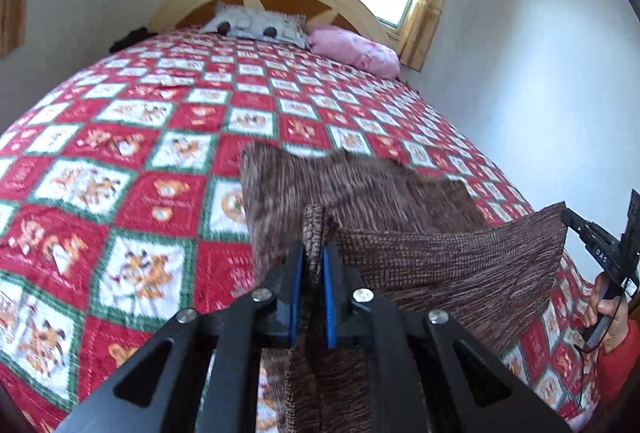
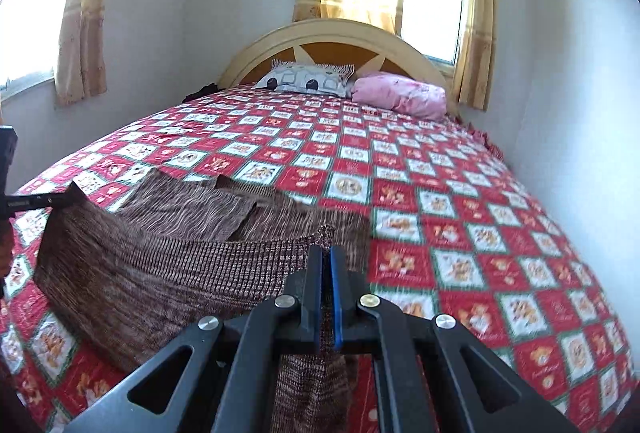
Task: Fold small clothes
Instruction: 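Grasp the sweater's folded edge with both grippers and lift it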
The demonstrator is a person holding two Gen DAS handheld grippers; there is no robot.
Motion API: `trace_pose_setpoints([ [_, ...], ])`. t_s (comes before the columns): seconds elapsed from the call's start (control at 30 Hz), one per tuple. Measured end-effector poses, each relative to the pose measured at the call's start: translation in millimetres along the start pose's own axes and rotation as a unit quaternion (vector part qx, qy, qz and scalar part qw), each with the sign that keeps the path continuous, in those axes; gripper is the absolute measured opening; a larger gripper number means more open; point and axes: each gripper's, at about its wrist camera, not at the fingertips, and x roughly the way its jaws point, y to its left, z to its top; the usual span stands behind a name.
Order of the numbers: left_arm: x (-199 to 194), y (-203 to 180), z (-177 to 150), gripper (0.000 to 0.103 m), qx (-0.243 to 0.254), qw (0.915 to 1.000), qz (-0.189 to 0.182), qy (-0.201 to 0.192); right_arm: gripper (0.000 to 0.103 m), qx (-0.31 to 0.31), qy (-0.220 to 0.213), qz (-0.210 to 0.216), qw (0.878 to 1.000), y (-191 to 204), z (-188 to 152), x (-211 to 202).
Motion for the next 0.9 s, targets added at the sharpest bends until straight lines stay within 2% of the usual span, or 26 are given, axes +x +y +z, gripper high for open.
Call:
trace_pose_setpoints([
  [0.17,12.2,2.2,14.8,0.01,-0.01,0.9998,0.018,-0.009,0.003,-0.015,-0.01,-0.033,0.999,1.5,9.8,14.0],
  [0.33,31.9,4.7,30.4,0.01,-0.018,0.9993,0.033,-0.008,0.003,-0.013,-0.011,-0.047,0.999,-2.9,19.3,35.4],
  [0.57,57.8,16.6,50.8,0.01,-0.06,0.9974,0.038,-0.01,0.003,-0.002,-0.008,-0.059,0.998,-12.9,37.7,73.1],
  [0.9,103.2,31.1,70.6,0.01,-0.087,0.9947,0.054,-0.006,0.003,0.009,0.013,-0.062,0.998,-19.0,52.5,139.8],
])
